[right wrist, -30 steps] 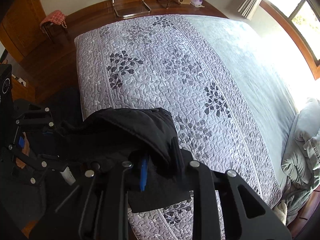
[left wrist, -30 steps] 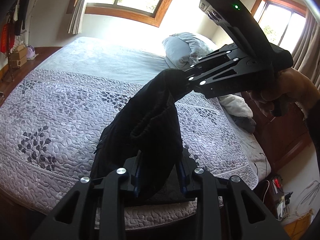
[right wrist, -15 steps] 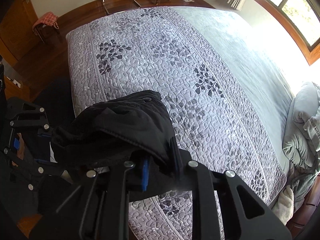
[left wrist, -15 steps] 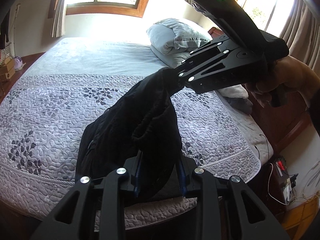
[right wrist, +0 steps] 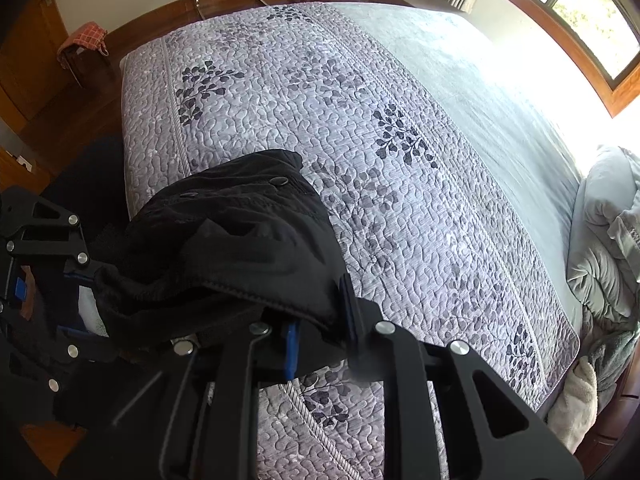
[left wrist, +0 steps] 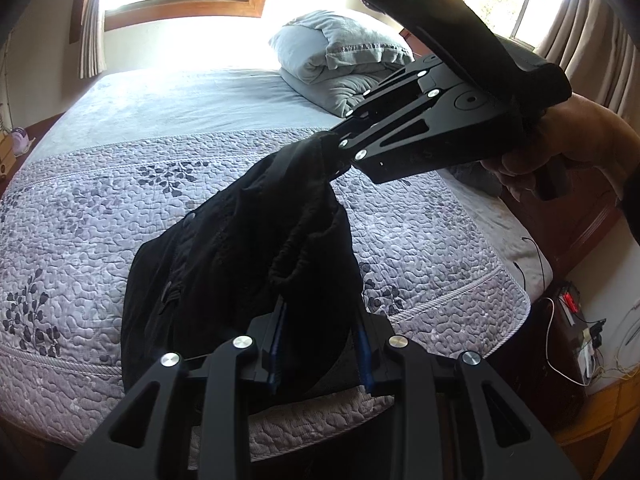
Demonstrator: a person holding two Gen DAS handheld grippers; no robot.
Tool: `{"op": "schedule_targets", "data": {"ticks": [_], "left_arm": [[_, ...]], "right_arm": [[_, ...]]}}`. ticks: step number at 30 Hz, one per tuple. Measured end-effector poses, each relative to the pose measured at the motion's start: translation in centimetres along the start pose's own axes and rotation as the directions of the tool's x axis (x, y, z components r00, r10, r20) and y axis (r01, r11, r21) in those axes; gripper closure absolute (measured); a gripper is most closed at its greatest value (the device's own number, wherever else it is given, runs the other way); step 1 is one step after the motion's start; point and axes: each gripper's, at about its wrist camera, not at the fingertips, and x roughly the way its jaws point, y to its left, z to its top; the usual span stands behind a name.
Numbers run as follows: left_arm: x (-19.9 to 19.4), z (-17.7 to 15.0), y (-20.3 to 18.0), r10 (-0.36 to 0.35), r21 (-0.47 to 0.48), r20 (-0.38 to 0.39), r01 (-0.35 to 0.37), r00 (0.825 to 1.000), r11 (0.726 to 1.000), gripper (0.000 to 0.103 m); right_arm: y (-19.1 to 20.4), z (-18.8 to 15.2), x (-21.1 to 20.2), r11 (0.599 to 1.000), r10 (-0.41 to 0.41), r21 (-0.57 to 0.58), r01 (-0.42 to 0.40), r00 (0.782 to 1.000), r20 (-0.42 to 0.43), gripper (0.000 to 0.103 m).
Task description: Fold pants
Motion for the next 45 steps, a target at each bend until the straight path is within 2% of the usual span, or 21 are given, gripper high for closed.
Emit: {"op": "schedule_targets", "data": {"ticks": [11, 23, 30, 45], "left_arm": [[4.3, -0.3, -1.6, -0.002, 0.030, -0.068, 0.004, 0.998, 1.000, 0.074], [8.9, -1.2, -3.0, 0.012, 0.083, -0.142, 0.000, 0.990, 0.997, 0.074], [11.8, -2.0, -3.5, 0.026, 0.104, -0.191, -0.006, 0.981, 0.995, 0.074], [17.0, -3.5, -3.5, 0.058, 0.144, -0.280, -0.018, 0.958, 0.989, 0.074]], "right_arm": [[-1.9, -3.1, 3.1, 1.000, 0.020, 0.014, -0.020, 1.000, 0.006, 0.087], [-2.9, -6.1, 6.7, 1.000, 0.003, -0.028, -0.003, 1.000, -0.002, 0.089], [-2.5, -7.6, 9.5, 0.991, -0.060, -0.118, 0.057, 0.998, -0.019, 0.090], [-2.7, -10.0, 14.8, 0.969, -0.109, -0.225, 0.100, 0.994, -0.029, 0.090]]}}
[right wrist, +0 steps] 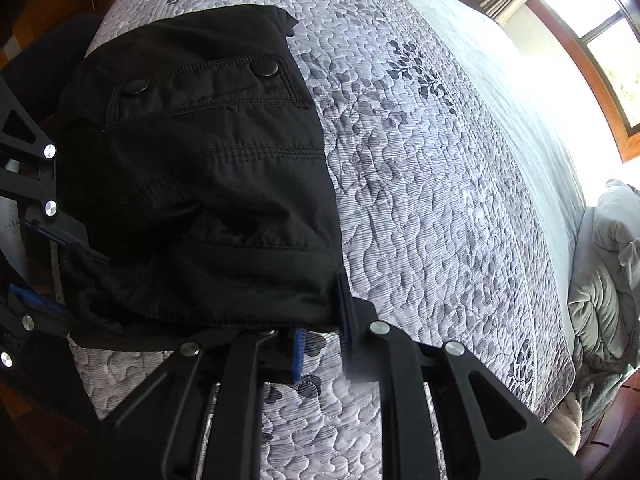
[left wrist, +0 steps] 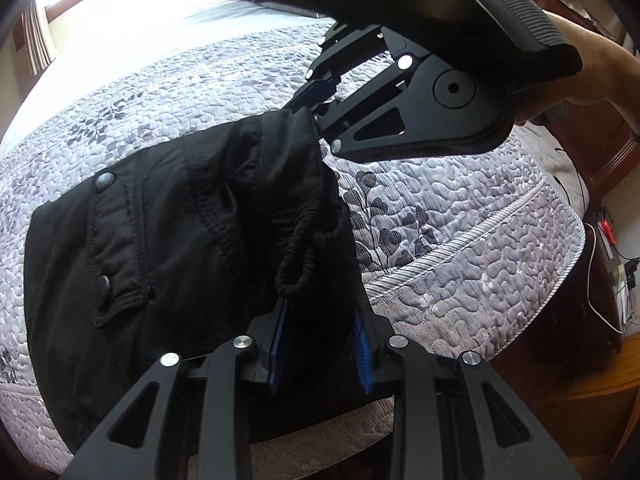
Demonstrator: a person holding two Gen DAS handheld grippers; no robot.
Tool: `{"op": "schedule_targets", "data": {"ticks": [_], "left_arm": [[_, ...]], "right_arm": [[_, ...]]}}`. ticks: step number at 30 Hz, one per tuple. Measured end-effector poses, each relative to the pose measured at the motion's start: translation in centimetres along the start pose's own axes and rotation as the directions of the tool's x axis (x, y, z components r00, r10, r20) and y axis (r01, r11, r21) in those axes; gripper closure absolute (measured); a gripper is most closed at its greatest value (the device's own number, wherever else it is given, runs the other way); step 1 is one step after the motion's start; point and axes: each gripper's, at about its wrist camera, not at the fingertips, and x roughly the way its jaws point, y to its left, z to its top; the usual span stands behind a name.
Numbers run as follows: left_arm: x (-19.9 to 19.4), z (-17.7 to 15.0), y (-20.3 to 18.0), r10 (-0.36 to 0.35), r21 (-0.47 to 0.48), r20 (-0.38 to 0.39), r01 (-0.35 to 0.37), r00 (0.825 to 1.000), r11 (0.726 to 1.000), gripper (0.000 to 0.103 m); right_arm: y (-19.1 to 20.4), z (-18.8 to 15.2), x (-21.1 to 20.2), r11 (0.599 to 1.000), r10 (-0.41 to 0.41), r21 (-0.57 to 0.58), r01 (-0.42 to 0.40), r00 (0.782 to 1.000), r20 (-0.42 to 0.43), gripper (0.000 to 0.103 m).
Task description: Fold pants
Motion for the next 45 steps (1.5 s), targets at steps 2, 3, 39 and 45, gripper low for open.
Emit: {"op": "schedule_targets", "data": {"ticks": [2, 3, 39, 45], "left_arm": [[0.5, 0.0, -0.2, 0.009, 0.010, -0.004, -0.009, 1.000, 1.000, 0.074], [0.7, -0.1, -0.4, 0.014, 0.015, -0.005, -0.014, 1.000, 1.000, 0.074], [-9.0, -3.9, 9.1, -0.166, -0.135, 0.282, 0.210, 0.945, 0.968, 0.005], [-8.2, -4.6, 18.9, -0.053, -0.398, 0.281, 0.167, 0.958, 0.902, 0.005]], "right_arm": [[0.1, -0.3, 0.4, 1.000, -0.006, -0.010, 0.006, 1.000, 0.001, 0.090], [0.2, -0.4, 0.6, 1.000, -0.008, -0.015, 0.008, 1.000, 0.001, 0.090], [-5.0, -9.4, -3.5, 0.595, 0.090, 0.729, -0.338, 0.930, 0.357, 0.046], [-4.7, -4.2, -0.4, 0.456, 0.141, 0.719, -0.525, 0.840, 0.524, 0.048]]}}
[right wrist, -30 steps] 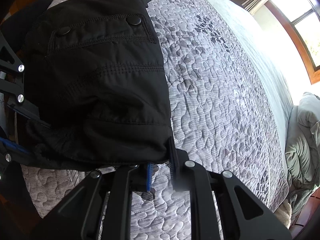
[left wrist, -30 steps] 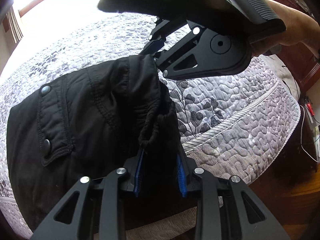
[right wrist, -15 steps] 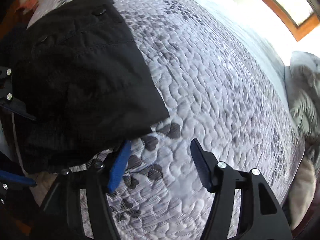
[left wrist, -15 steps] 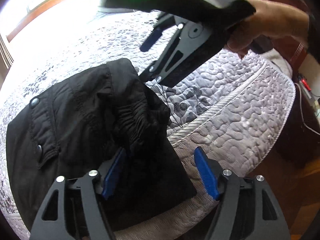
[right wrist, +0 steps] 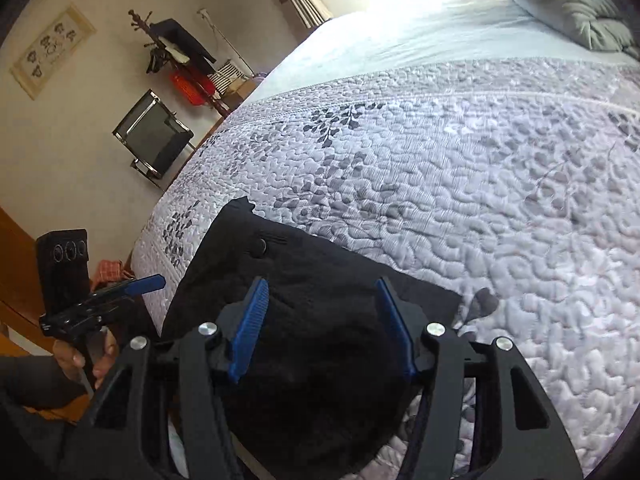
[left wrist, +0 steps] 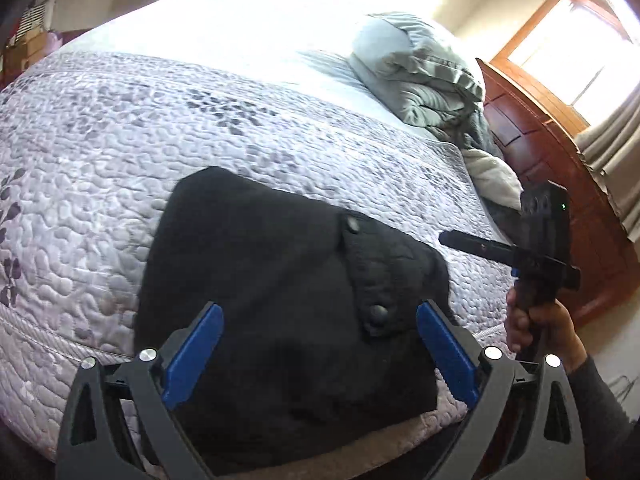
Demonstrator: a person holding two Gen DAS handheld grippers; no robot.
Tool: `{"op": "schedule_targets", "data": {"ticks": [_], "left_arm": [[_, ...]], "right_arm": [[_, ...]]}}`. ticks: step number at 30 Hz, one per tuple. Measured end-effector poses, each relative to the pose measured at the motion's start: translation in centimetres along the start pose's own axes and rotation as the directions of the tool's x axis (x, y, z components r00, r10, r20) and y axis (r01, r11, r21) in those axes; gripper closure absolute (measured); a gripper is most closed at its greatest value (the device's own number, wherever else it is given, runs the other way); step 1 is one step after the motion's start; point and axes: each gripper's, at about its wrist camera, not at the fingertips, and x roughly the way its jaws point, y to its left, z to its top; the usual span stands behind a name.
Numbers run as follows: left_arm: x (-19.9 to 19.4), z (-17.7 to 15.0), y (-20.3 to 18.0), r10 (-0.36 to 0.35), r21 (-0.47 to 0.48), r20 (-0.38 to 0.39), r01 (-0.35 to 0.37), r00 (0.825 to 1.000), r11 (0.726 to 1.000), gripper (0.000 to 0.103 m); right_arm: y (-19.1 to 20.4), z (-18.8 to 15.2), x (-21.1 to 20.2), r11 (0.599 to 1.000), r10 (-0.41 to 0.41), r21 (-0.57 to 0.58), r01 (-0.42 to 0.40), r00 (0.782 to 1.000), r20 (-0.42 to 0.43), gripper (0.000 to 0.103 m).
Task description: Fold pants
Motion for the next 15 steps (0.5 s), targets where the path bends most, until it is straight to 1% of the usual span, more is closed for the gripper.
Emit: {"op": "schedule_targets", "data": {"ticks": [1, 4, 6, 7, 9, 10, 12, 14, 15], "left_arm": [[0.2, 0.2, 0.7, 0.019, -0.001, -0.005, -0.019, 1.000, 1.000, 0.005], [1.7, -0.1, 2.0, 0.045, -0.005, -0.046, -0.045, 0.998, 0.999, 0.005], [2.5, -0.6, 2.0, 0.047, 0.015, -0.065, -0.046, 0.997, 0.999, 0.005], [2.6, -0.8, 2.0, 0.059, 0.027, -0.061, -0.057, 0.996, 0.998, 0.005], [2.5, -1.0, 1.7, 0.050, 0.036, -0.056, -0.048, 0.997, 0.998, 0.005], [2.2, -0.9, 1.6, 0.046, 0.035, -0.047, -0.045, 0.998, 0.998, 0.005], [0.8, -0.8, 1.7, 0.038, 0.026, -0.007, -0.037, 0.999, 0.999, 0.005], [-0.6, -0.7, 2.1, 0.041, 0.018, 0.031, -0.042, 0.999, 0.999, 0.004], [-1.1, -0.7, 2.4, 0.040, 0.013, 0.037, -0.040, 0.999, 0.999, 0.004]], "right_arm": [[-0.3, -0.6, 0.9, 1.000, -0.022, 0.012, 0.022, 1.000, -0.017, 0.049], [-1.7, -3.8, 2.1, 0.996, -0.084, 0.011, 0.085, 0.995, -0.061, 0.069], [-2.9, -6.0, 1.5, 0.992, -0.124, 0.032, 0.126, 0.990, -0.069, 0.069], [-3.1, -6.5, 0.9, 0.990, -0.127, 0.053, 0.131, 0.990, -0.068, 0.067], [-2.8, -7.0, -1.1, 0.985, -0.142, 0.089, 0.145, 0.989, -0.039, 0.061], [-2.1, -7.1, -2.4, 0.982, -0.160, 0.096, 0.160, 0.987, -0.004, 0.061], [0.3, -7.4, -4.4, 0.989, -0.124, 0.093, 0.118, 0.991, 0.060, 0.061], [3.4, -7.9, -4.4, 0.996, -0.080, 0.053, 0.076, 0.994, 0.077, 0.058], [4.9, -8.3, -3.6, 0.997, -0.078, 0.021, 0.077, 0.995, 0.066, 0.058]]}}
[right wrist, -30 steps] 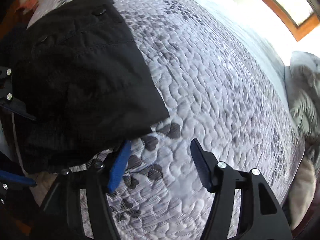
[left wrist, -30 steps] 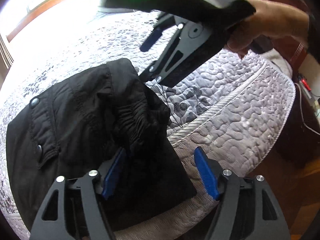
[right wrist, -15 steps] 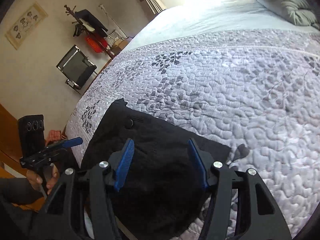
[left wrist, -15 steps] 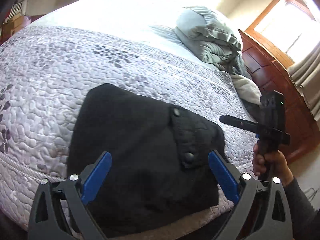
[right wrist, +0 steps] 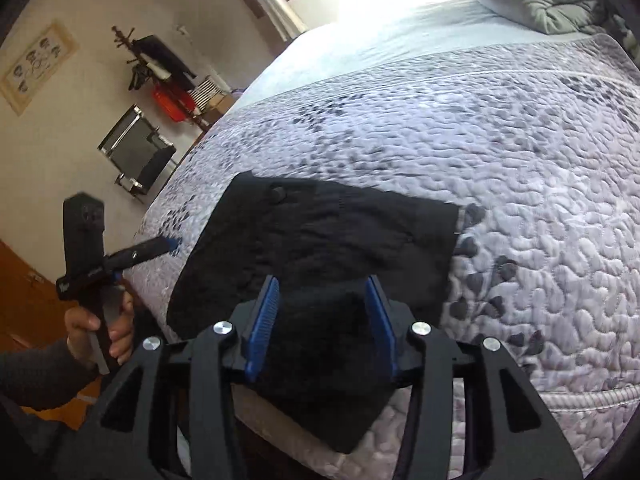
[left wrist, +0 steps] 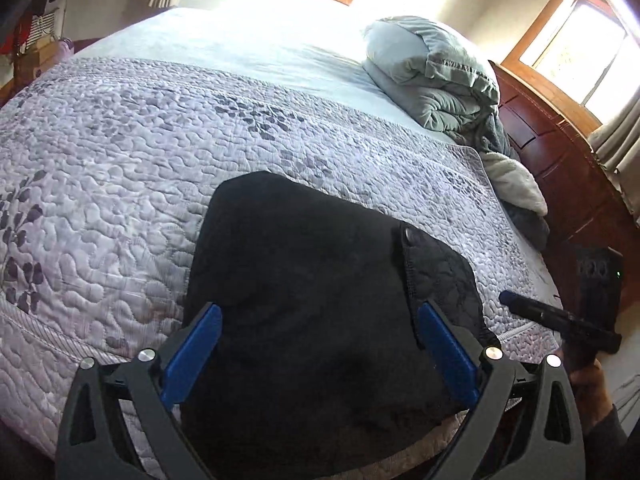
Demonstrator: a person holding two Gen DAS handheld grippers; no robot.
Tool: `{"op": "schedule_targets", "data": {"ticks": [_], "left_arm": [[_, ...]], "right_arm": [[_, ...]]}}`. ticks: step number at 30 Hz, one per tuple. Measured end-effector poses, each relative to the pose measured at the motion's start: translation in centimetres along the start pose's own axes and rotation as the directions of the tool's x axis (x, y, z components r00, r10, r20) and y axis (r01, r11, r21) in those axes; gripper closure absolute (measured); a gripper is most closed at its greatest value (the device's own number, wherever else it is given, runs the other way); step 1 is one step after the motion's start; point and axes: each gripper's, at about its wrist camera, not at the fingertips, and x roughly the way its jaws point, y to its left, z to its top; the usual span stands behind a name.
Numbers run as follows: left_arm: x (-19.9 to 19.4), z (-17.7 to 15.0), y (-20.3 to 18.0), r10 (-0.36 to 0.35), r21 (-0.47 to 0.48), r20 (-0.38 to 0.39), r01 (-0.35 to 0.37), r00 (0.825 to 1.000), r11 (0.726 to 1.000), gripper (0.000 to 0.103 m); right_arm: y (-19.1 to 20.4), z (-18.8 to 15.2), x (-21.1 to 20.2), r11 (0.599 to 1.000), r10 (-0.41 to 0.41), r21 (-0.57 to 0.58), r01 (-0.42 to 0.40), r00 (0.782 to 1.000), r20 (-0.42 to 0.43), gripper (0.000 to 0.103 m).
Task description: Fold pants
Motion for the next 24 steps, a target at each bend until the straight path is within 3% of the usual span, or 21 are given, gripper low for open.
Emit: {"op": "schedule_targets", "data": {"ticks": [3, 5, 10, 13, 14, 16, 20, 22, 24], "left_arm": [[-0.5, -0.2, 1.1, 0.011, -0.011, -0.007, -0.011, 1.000, 1.000, 0.004], [-0.9, -0.4, 1.8, 0.017, -0.017, -0.010, -0.017, 1.000, 1.000, 0.004], [-2.2, -0.4, 4.2, 0.025, -0.037, -0.008, -0.026, 1.000, 0.999, 0.004], [-2.4, 0.0, 5.5, 0.021, -0.052, -0.026, -0.023, 0.999, 0.998, 0.004], [-2.5, 0.2, 5.8, 0.019, -0.054, -0.030, -0.021, 0.999, 0.998, 0.004], [-2.4, 0.5, 6.5, 0.011, -0.058, -0.043, -0.013, 0.999, 0.998, 0.004], [-0.5, 1.4, 7.9, -0.070, -0.120, -0.129, 0.054, 0.989, 0.991, 0.004], [0.8, 1.7, 8.6, -0.115, -0.156, -0.184, 0.086, 0.976, 0.984, 0.004], [1.6, 2.1, 9.2, -0.152, -0.176, -0.223, 0.113, 0.963, 0.978, 0.004]], "right_arm": [[2.7, -2.0, 3.1, 0.995, -0.063, -0.083, 0.058, 0.996, -0.060, 0.060], [2.3, -4.1, 5.0, 0.983, -0.158, -0.113, 0.144, 0.980, -0.123, 0.065], [0.6, -6.6, 4.1, 0.984, -0.176, -0.044, 0.171, 0.973, -0.150, 0.066], [0.7, -6.0, 2.2, 0.988, -0.148, 0.008, 0.151, 0.976, -0.159, 0.065], [0.6, -5.6, 1.2, 0.990, -0.131, 0.036, 0.137, 0.981, -0.141, 0.059], [0.1, -4.4, -0.9, 0.987, -0.111, 0.106, 0.118, 0.992, -0.064, 0.050], [-3.3, -2.2, -1.4, 0.952, 0.012, 0.304, -0.032, 0.998, 0.065, 0.048], [-5.6, -2.4, 0.5, 0.914, 0.064, 0.399, -0.080, 0.997, 0.051, 0.050], [-7.1, -3.3, 2.0, 0.904, 0.001, 0.427, 0.008, 1.000, -0.020, 0.057]]}}
